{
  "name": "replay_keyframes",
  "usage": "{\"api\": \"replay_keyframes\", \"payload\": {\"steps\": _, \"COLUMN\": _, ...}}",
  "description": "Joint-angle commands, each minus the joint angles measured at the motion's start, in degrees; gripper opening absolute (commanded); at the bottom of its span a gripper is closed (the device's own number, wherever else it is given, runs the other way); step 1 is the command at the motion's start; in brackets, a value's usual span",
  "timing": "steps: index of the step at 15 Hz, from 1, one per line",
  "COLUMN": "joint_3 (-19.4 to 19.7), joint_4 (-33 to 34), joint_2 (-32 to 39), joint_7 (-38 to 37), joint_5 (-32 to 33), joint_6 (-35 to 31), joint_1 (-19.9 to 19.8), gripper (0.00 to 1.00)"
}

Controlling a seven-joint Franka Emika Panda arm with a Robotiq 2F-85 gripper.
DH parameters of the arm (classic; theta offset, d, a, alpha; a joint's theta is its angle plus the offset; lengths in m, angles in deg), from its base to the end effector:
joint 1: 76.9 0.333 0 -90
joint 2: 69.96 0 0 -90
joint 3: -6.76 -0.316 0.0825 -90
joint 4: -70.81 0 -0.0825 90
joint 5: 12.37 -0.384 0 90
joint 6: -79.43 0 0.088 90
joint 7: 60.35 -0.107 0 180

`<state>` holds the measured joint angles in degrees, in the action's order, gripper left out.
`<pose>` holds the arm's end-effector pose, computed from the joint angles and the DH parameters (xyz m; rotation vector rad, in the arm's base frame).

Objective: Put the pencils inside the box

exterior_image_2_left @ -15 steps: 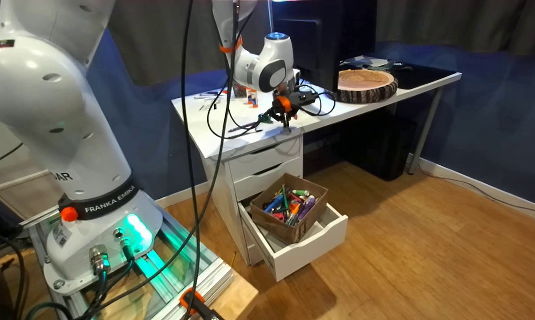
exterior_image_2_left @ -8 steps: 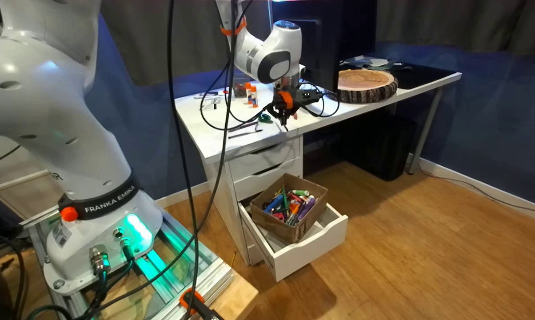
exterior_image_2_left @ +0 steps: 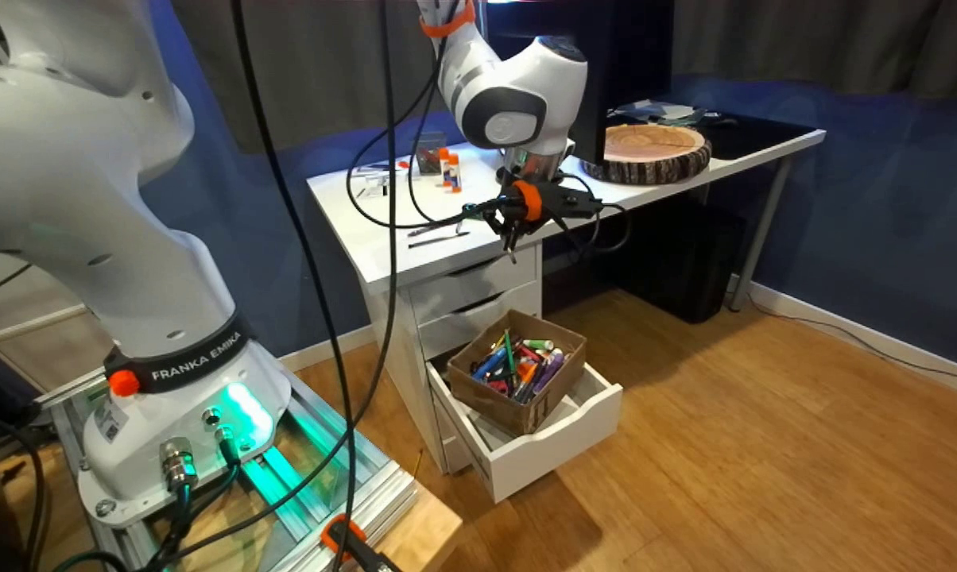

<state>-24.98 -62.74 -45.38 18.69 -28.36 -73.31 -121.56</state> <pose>0.5015 -0.1094 0.1767 -2.5860 -1.1923 -0.2988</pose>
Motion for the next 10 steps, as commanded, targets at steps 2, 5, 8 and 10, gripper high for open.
{"api": "replay_keyframes", "payload": {"steps": 2, "joint_3": 10.0, "joint_4": 0.3, "joint_2": -0.2, "joint_7": 2.4, "joint_5": -2.7, "joint_6": 5.8, "joint_1": 5.0, "gripper": 0.02}}
{"api": "replay_keyframes", "payload": {"steps": 5, "joint_3": 17.3, "joint_4": 2.9, "joint_2": 4.1, "joint_7": 1.0, "joint_5": -1.3, "joint_6": 6.8, "joint_1": 9.6, "gripper": 0.02}}
{"api": "replay_keyframes", "payload": {"steps": 8, "joint_3": 21.4, "joint_4": 6.4, "joint_2": 9.6, "joint_7": 0.8, "joint_5": -1.1, "joint_6": 7.8, "joint_1": 13.0, "gripper": 0.02}}
{"api": "replay_keyframes", "payload": {"steps": 10, "joint_3": 23.3, "joint_4": 9.2, "joint_2": 13.5, "joint_7": -0.5, "joint_5": -0.8, "joint_6": 8.3, "joint_1": 15.3, "gripper": 0.02}}
